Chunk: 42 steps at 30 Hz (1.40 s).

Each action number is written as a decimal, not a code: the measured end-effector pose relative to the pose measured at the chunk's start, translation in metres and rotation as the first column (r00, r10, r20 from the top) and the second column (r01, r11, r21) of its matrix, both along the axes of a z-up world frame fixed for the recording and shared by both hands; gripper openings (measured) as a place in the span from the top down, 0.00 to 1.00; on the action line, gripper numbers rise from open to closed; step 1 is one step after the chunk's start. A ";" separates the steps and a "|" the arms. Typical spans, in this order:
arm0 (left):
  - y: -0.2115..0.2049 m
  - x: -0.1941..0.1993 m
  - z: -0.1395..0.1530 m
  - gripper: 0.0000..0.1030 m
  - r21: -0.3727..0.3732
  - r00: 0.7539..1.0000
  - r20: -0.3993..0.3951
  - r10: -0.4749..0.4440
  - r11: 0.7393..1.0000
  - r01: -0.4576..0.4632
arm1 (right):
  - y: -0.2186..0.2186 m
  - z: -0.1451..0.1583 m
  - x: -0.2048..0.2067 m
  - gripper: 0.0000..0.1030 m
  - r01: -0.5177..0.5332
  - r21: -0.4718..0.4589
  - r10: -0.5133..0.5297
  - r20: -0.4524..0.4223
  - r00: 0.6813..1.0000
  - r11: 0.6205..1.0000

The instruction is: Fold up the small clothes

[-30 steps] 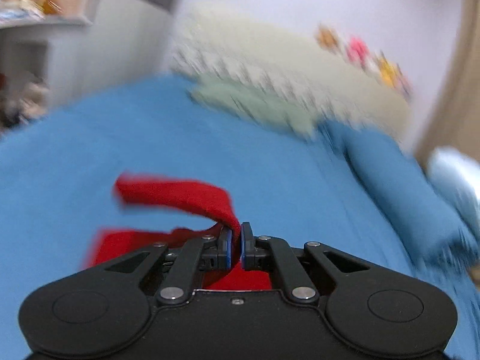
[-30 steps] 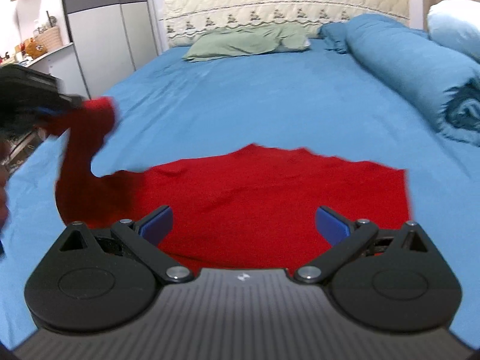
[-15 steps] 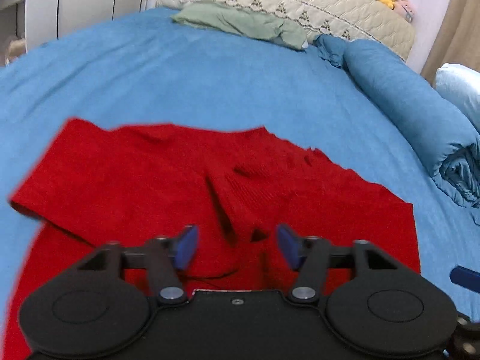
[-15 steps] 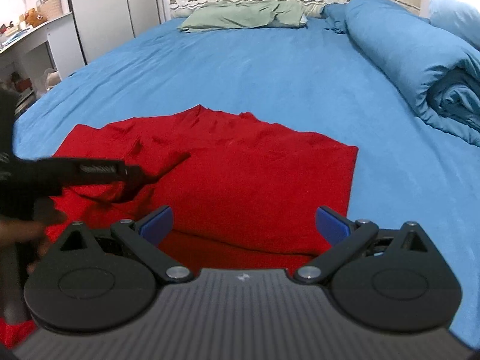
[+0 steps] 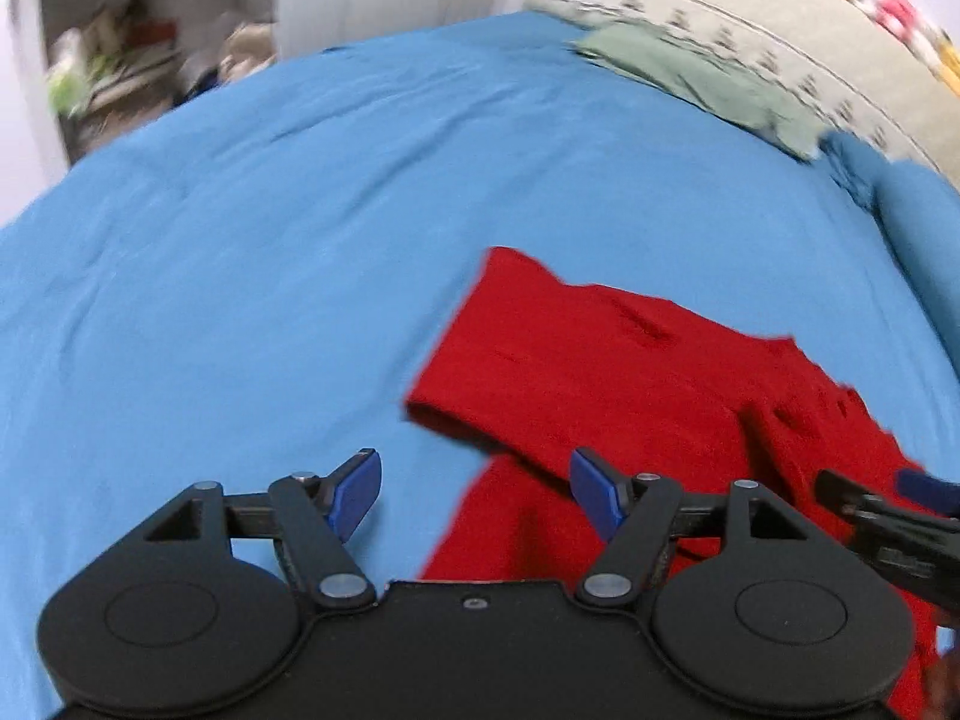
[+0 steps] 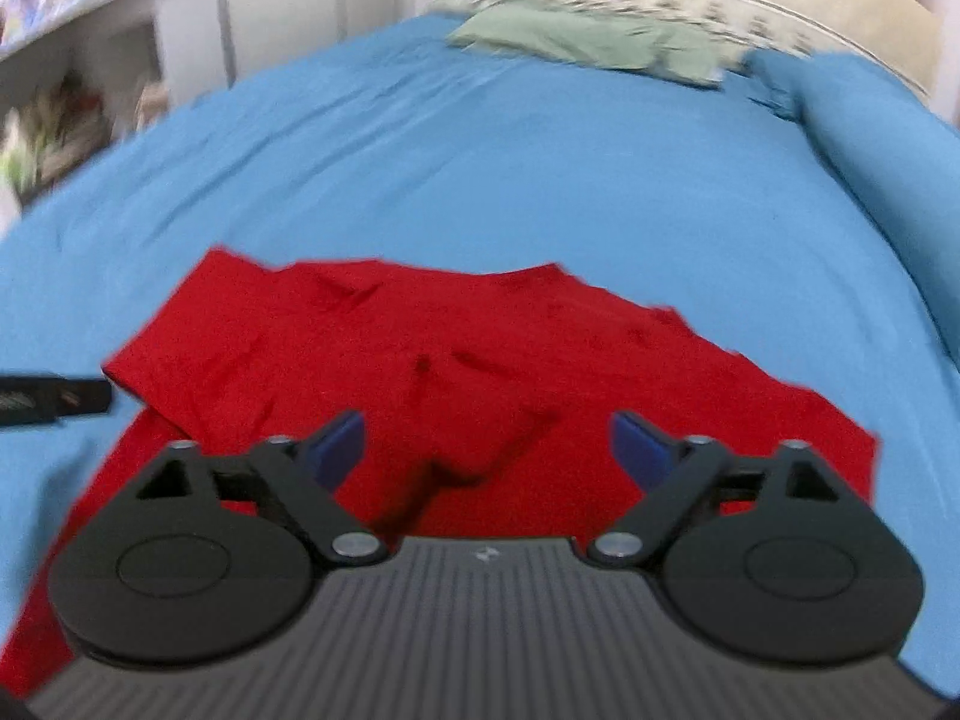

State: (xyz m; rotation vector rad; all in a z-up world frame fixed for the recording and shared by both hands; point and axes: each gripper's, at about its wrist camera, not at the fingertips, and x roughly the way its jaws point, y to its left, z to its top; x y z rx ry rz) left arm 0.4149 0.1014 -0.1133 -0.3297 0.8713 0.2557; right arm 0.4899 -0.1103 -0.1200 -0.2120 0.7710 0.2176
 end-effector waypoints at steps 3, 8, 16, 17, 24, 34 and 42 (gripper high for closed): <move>0.014 0.001 -0.002 0.28 -0.015 1.000 -0.011 -0.001 1.000 0.000 | 0.027 -0.021 0.020 0.29 -0.050 -0.084 0.049 -0.021 0.999 0.995; 0.024 0.001 -0.005 0.28 -0.029 1.000 -0.013 -0.022 0.999 0.022 | 0.039 -0.043 0.035 0.79 -0.064 -0.168 0.055 -0.059 0.997 0.984; 0.042 0.003 -0.004 0.28 -0.070 0.998 -0.002 -0.058 0.996 0.058 | -0.034 -0.019 -0.008 0.73 0.235 0.073 -0.235 -0.010 0.972 0.969; 0.043 0.004 -0.004 0.28 -0.073 0.998 -0.002 -0.063 0.995 0.062 | -0.041 -0.027 -0.009 0.70 0.259 0.110 -0.256 -0.045 0.966 0.959; 0.046 0.003 -0.007 0.28 -0.079 0.998 0.004 -0.064 0.995 0.064 | -0.066 -0.061 -0.011 0.47 0.416 0.358 -0.379 -0.171 0.910 0.836; 0.034 -0.003 -0.013 0.28 -0.067 0.994 -0.025 -0.106 0.992 0.104 | -0.075 -0.024 0.003 0.79 0.423 0.469 -0.403 -0.150 0.903 0.775; 0.000 0.011 -0.027 0.28 -0.015 0.979 -0.030 -0.202 0.979 0.202 | -0.107 0.044 0.007 0.79 0.337 0.546 -0.417 0.026 0.908 0.767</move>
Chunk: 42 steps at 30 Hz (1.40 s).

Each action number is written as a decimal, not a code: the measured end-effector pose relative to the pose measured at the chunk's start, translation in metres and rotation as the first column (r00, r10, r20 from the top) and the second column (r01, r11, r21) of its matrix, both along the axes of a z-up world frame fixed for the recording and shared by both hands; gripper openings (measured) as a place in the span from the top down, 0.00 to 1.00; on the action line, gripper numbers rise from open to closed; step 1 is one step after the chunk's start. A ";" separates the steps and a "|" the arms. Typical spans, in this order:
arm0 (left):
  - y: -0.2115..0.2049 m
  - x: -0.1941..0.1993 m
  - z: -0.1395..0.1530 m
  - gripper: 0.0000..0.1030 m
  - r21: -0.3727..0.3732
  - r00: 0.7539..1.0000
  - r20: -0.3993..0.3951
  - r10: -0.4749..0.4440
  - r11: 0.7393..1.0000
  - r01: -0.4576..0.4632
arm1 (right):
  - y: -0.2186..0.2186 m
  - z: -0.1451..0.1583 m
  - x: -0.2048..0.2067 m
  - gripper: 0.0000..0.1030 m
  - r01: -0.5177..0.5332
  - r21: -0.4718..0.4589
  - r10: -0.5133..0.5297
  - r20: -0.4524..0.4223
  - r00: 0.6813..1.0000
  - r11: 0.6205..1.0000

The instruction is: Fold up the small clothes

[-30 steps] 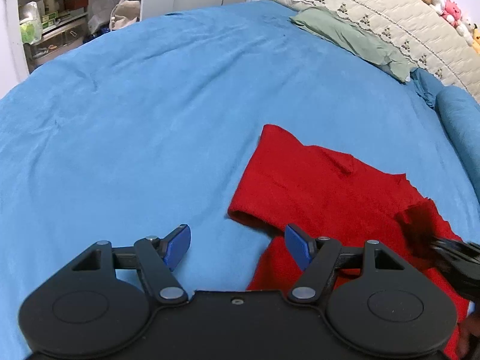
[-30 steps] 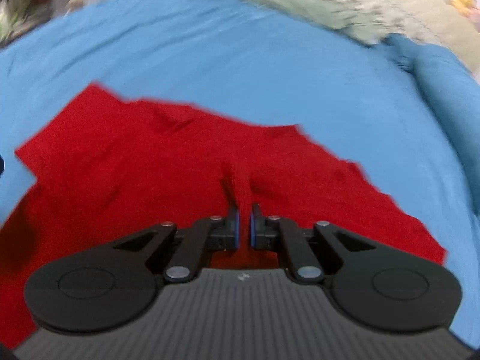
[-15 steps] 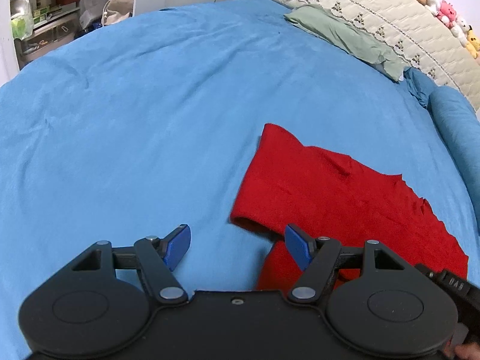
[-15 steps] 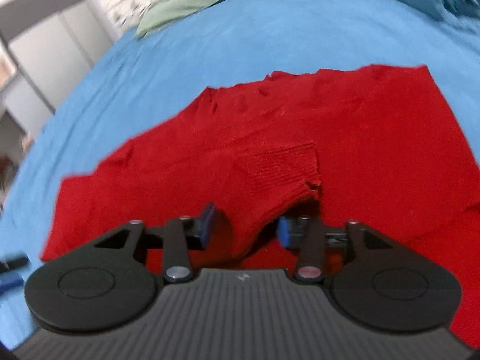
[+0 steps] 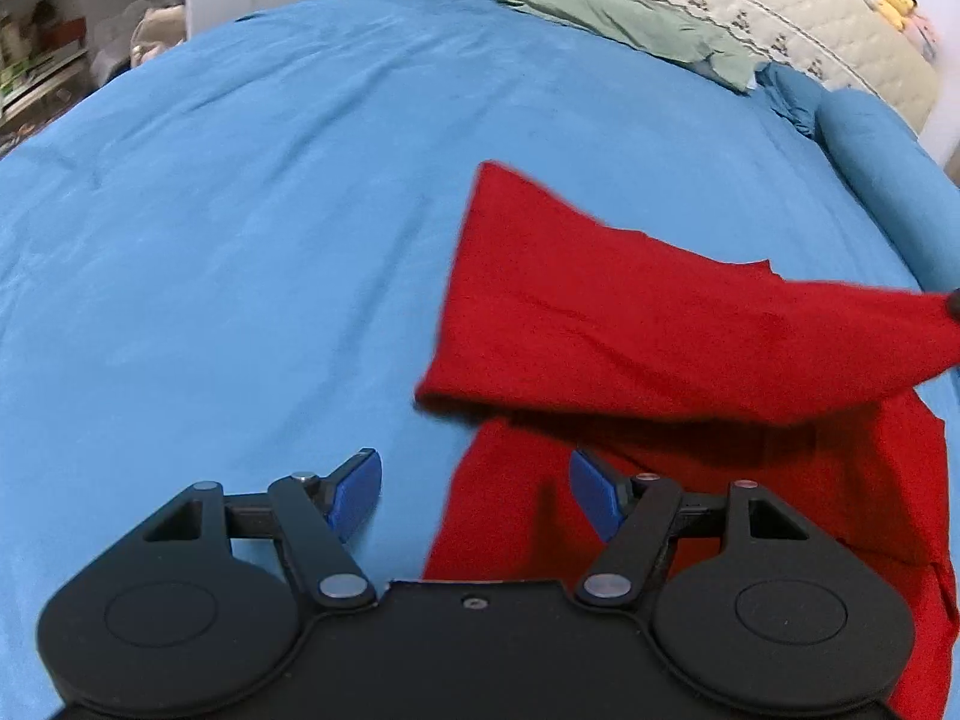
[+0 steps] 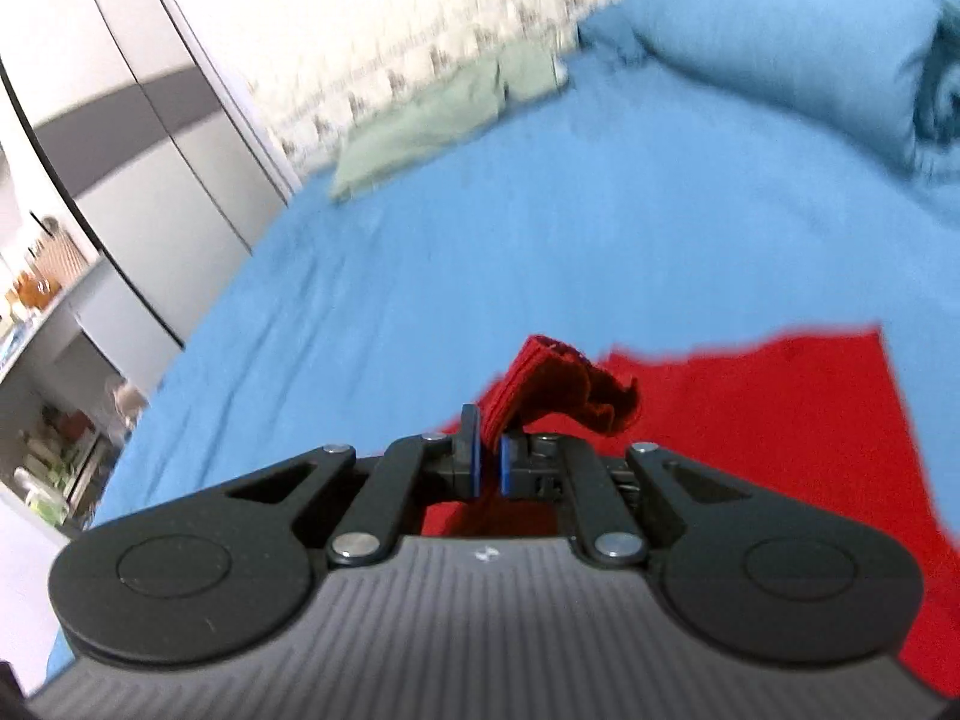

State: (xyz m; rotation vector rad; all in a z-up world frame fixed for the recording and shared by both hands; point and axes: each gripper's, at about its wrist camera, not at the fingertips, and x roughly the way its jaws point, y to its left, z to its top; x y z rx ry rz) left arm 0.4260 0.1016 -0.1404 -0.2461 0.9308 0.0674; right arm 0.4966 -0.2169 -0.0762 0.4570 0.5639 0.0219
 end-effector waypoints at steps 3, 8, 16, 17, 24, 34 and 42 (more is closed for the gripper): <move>-0.008 0.014 -0.004 0.28 0.022 1.000 0.019 -0.006 1.000 0.005 | -0.023 0.004 -0.010 0.79 0.060 -0.015 -0.060 0.011 0.998 0.998; -0.018 0.036 -0.015 0.28 0.057 0.999 0.019 -0.031 0.998 0.030 | -0.070 -0.032 -0.019 0.80 0.206 0.052 -0.202 -0.081 0.976 0.977; -0.021 0.035 -0.017 0.28 0.095 0.997 0.008 -0.077 0.993 0.076 | -0.101 -0.045 -0.033 0.80 0.249 0.093 -0.245 -0.055 0.968 0.964; -0.022 0.034 -0.018 0.28 0.100 0.997 0.003 -0.081 0.992 0.080 | -0.102 -0.046 -0.032 0.80 0.241 0.094 -0.237 -0.055 0.970 0.966; -0.026 0.024 -0.018 0.28 0.130 0.996 -0.018 -0.089 0.987 0.090 | -0.098 -0.040 -0.022 0.80 0.217 0.085 -0.215 -0.033 0.976 0.972; -0.024 0.050 -0.020 0.26 0.154 0.998 0.054 0.036 0.987 -0.044 | -0.099 -0.041 -0.019 0.80 0.202 0.111 -0.200 -0.034 0.979 0.973; -0.006 0.045 -0.031 0.24 0.114 0.993 0.039 0.113 0.987 -0.117 | -0.100 -0.093 -0.029 0.80 0.262 0.037 -0.249 -0.201 0.947 0.964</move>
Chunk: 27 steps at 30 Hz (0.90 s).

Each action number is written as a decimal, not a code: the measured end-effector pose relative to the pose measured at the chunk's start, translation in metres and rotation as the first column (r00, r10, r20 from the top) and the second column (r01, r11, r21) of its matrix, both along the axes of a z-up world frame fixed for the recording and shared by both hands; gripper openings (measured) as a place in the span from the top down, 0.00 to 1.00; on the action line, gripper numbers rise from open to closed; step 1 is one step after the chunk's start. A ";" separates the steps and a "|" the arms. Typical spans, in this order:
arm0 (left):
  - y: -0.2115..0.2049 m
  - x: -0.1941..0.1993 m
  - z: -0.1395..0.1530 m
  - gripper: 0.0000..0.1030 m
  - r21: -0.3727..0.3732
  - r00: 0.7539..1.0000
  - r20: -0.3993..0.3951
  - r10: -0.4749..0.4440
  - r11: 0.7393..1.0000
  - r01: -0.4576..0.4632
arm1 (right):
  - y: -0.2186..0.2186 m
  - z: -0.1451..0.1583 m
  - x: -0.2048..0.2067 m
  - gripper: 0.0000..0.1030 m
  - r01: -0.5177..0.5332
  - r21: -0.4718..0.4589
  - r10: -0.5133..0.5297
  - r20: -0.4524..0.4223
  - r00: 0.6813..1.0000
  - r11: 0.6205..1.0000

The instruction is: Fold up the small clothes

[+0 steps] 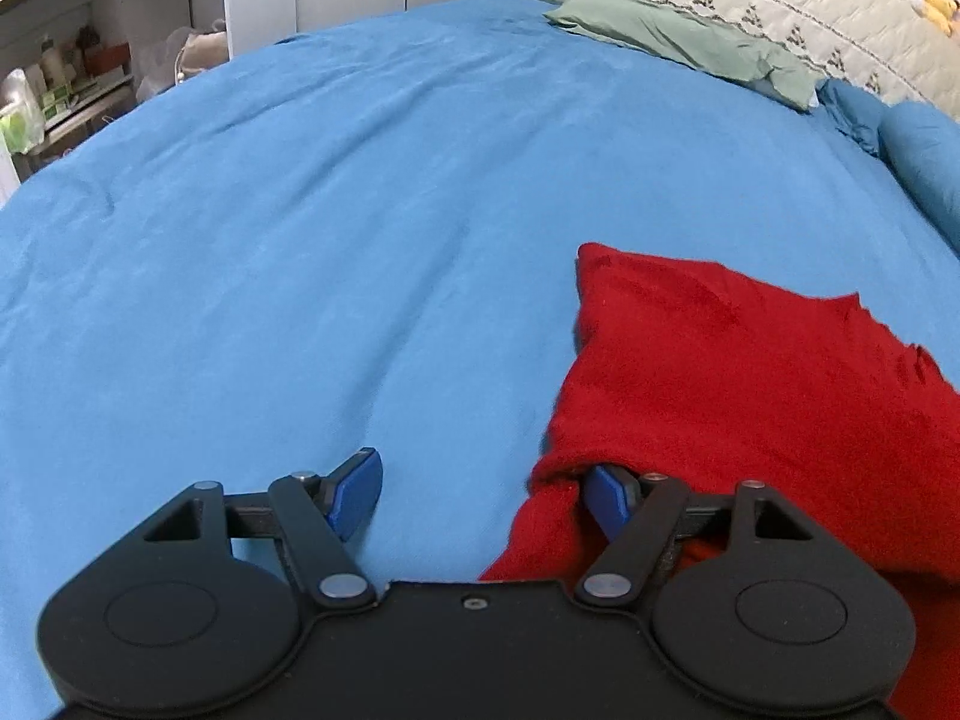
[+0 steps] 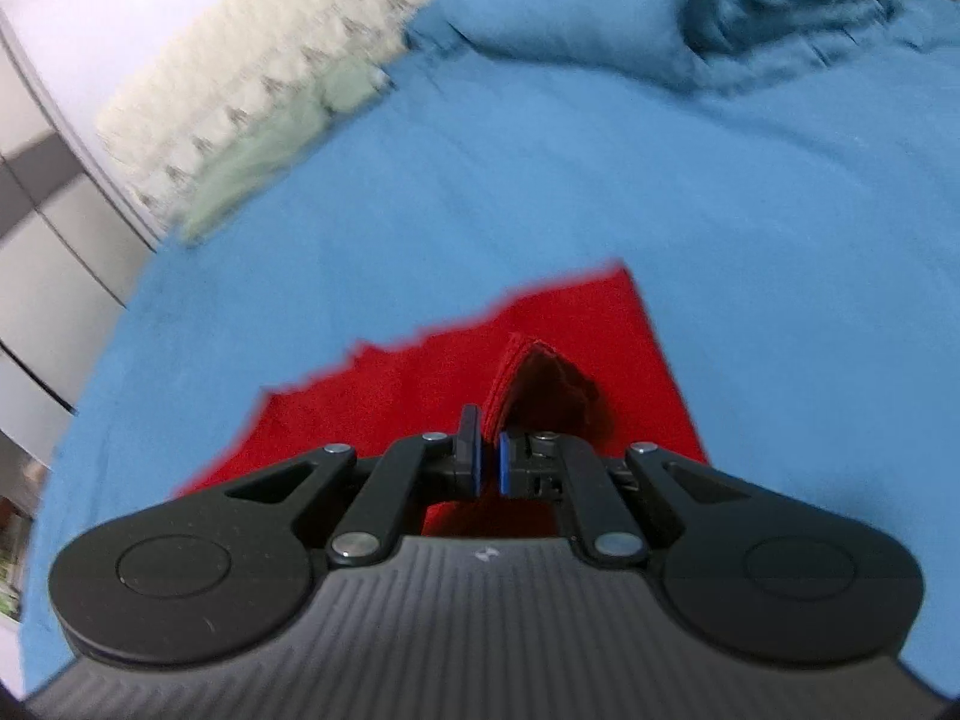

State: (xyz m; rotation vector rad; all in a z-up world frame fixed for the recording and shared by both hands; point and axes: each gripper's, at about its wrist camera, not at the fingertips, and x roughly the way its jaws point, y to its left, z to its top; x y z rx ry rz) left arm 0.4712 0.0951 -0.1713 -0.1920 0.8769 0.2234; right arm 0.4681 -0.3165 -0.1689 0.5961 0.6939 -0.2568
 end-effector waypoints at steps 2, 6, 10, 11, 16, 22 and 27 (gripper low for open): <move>0.002 -0.004 0.001 0.24 -0.008 1.000 -0.006 -0.002 1.000 0.001 | -0.002 -0.014 -0.002 0.80 0.011 0.006 -0.010 -0.041 0.999 1.000; 0.005 -0.016 0.003 0.23 0.052 0.999 -0.038 0.009 0.999 -0.007 | 0.002 -0.020 -0.006 0.76 -0.015 -0.028 0.014 -0.052 0.999 0.999; 0.022 -0.029 0.004 0.19 0.037 0.997 -0.063 0.050 0.998 -0.048 | 0.010 -0.008 -0.011 0.39 -0.042 -0.121 0.034 -0.069 0.997 0.992; 0.024 -0.031 0.005 0.20 0.052 0.995 -0.079 0.058 0.997 -0.054 | 0.012 -0.003 -0.016 0.33 -0.040 -0.146 0.029 -0.075 0.997 0.989; 0.004 -0.039 0.042 0.18 0.080 0.998 0.020 -0.064 0.995 0.062 | 0.033 0.031 -0.037 0.02 -0.120 -0.290 0.123 -0.006 0.992 0.950; -0.048 -0.001 0.030 0.12 0.013 0.949 0.032 -0.313 0.950 0.313 | 0.062 0.005 -0.008 0.02 -0.333 -0.329 0.327 -0.076 0.942 0.884; -0.062 0.011 -0.005 0.10 0.070 0.937 -0.034 -0.347 0.935 0.348 | 0.041 -0.025 -0.012 0.03 -0.270 -0.273 0.254 -0.093 0.963 0.923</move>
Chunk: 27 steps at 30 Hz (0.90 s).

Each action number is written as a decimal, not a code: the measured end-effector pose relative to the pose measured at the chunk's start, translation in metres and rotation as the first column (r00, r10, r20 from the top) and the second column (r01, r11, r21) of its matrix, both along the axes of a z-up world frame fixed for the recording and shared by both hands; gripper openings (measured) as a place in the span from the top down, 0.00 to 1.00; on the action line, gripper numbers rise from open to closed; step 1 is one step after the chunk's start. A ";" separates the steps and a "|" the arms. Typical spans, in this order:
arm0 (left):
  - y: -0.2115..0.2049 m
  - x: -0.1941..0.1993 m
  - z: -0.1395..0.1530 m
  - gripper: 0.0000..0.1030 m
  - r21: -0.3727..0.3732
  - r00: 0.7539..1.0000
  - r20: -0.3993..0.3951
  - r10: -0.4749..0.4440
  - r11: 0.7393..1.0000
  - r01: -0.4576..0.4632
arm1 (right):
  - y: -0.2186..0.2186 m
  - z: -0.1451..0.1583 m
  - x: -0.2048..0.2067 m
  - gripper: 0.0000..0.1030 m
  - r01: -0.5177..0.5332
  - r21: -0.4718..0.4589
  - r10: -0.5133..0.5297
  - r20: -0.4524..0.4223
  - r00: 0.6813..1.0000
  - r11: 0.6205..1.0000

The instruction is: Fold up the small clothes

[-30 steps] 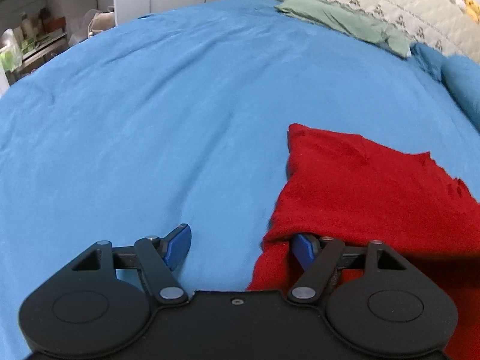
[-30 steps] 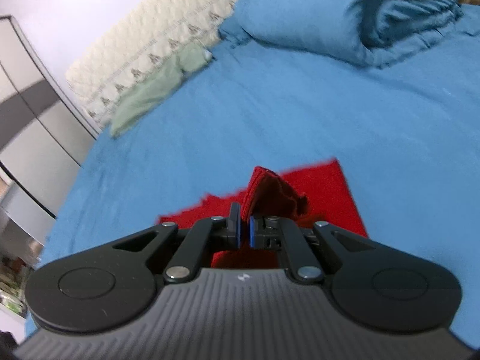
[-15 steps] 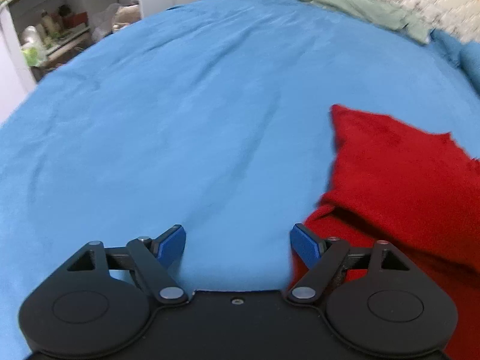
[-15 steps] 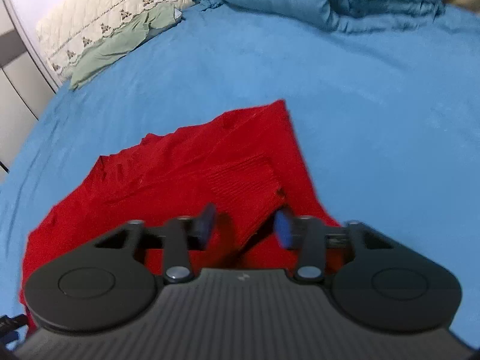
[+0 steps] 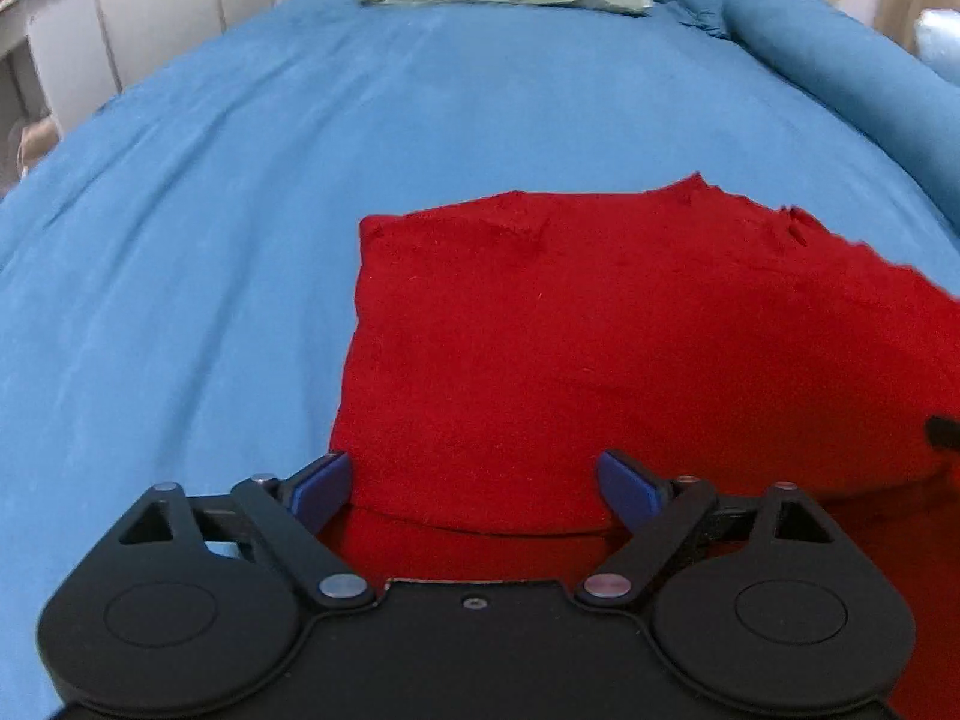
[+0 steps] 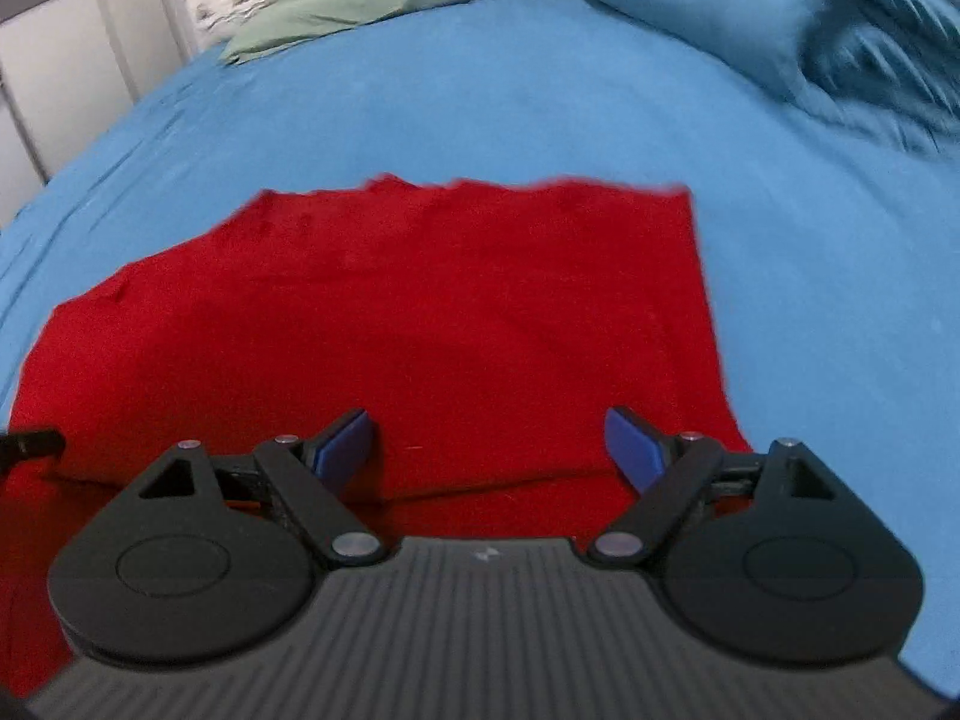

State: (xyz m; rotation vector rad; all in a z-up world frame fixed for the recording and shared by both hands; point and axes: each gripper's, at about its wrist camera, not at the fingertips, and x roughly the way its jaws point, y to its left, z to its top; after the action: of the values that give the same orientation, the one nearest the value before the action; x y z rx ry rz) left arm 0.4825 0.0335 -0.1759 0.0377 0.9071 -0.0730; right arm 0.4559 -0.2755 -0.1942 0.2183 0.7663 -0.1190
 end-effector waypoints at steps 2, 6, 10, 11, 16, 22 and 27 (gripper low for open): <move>0.003 -0.003 0.004 0.10 0.001 1.000 -0.003 -0.018 1.000 0.018 | 0.001 0.011 -0.004 0.03 -0.032 -0.028 0.032 -0.005 0.999 0.999; 0.018 -0.026 0.036 0.11 0.003 0.998 0.062 -0.021 1.000 0.021 | -0.002 0.052 -0.035 0.03 -0.053 -0.043 0.057 0.086 0.995 0.998; 0.036 -0.066 0.084 0.10 0.070 0.993 0.116 -0.002 0.998 -0.007 | -0.001 0.102 -0.079 0.03 -0.061 -0.082 0.074 0.157 0.985 0.995; 0.041 -0.077 0.095 0.10 0.076 0.992 0.127 0.005 0.997 -0.014 | -0.002 0.116 -0.091 0.03 -0.066 -0.089 0.081 0.169 0.982 0.994; 0.056 -0.139 0.138 0.06 0.039 0.989 0.134 0.057 0.997 -0.062 | -0.011 0.169 -0.148 0.03 -0.097 -0.061 0.106 0.171 0.980 0.993; 0.063 -0.214 0.132 0.07 -0.054 0.988 -0.038 0.148 0.987 -0.150 | -0.010 0.181 -0.228 0.03 -0.151 -0.078 0.154 0.030 0.988 0.985; 0.068 -0.261 0.093 0.25 -0.070 0.959 -0.186 0.214 0.971 -0.230 | -0.011 0.137 -0.272 0.06 -0.144 -0.025 0.139 -0.132 0.981 0.989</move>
State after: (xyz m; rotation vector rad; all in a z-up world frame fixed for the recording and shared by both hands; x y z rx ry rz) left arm 0.2214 0.1016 -0.0831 -0.1585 1.0797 0.0936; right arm 0.1841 -0.2863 -0.0568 0.1239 0.9064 -0.0114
